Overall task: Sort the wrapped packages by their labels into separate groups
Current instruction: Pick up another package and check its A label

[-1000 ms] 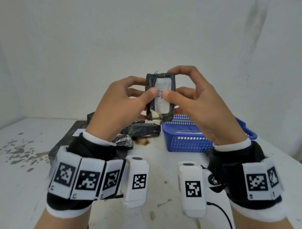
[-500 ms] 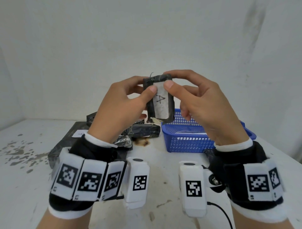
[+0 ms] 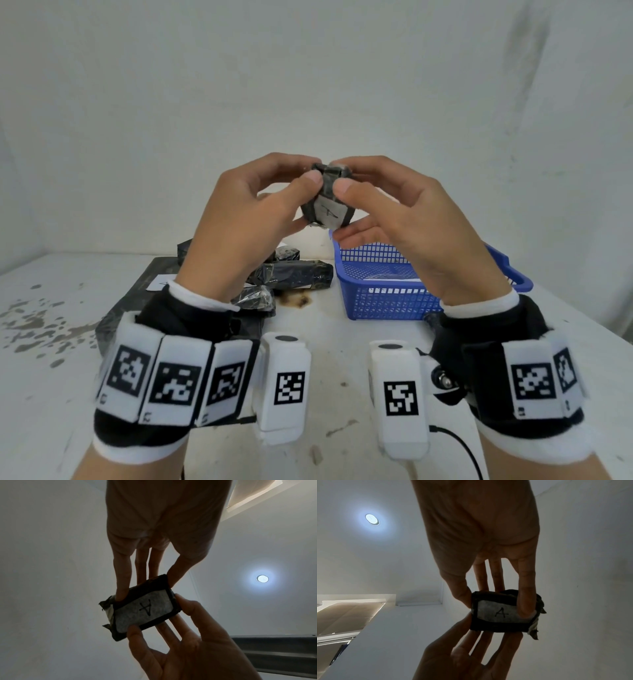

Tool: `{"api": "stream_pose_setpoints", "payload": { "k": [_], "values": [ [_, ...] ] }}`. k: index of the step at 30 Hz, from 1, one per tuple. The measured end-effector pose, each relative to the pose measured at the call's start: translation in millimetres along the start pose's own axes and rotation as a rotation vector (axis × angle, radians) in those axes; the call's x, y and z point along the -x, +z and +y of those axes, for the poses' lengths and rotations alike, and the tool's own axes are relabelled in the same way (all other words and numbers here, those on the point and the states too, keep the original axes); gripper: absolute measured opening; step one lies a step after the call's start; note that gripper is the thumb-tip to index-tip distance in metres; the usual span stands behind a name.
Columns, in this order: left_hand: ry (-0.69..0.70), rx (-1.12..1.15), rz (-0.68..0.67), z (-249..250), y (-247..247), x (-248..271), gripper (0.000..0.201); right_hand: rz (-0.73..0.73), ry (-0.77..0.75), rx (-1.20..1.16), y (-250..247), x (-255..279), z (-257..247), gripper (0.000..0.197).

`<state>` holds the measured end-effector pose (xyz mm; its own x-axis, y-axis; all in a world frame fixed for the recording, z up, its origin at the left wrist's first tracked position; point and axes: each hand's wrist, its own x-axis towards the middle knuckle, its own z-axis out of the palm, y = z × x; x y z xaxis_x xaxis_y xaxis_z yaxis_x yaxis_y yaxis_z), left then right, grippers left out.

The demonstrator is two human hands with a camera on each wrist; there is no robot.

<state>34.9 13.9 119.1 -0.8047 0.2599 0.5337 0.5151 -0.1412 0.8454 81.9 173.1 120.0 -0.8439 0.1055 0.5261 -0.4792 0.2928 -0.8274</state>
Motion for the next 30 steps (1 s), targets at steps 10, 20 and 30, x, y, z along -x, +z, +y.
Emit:
{"api": "stream_pose_setpoints", "payload": {
  "k": [10,20,30],
  "values": [
    [-0.032,0.054,-0.018,2.5,-0.2,1.7,0.023,-0.001,-0.063,0.017,0.2,-0.3,2.6,0.015],
    [-0.106,0.116,-0.037,2.5,-7.2,-1.1,0.040,-0.013,-0.106,0.053,2.4,0.8,5.1,0.062],
    [-0.073,0.021,-0.049,1.5,-2.4,0.2,0.030,0.016,-0.013,0.038,3.5,-1.4,3.3,0.050]
  ]
}}
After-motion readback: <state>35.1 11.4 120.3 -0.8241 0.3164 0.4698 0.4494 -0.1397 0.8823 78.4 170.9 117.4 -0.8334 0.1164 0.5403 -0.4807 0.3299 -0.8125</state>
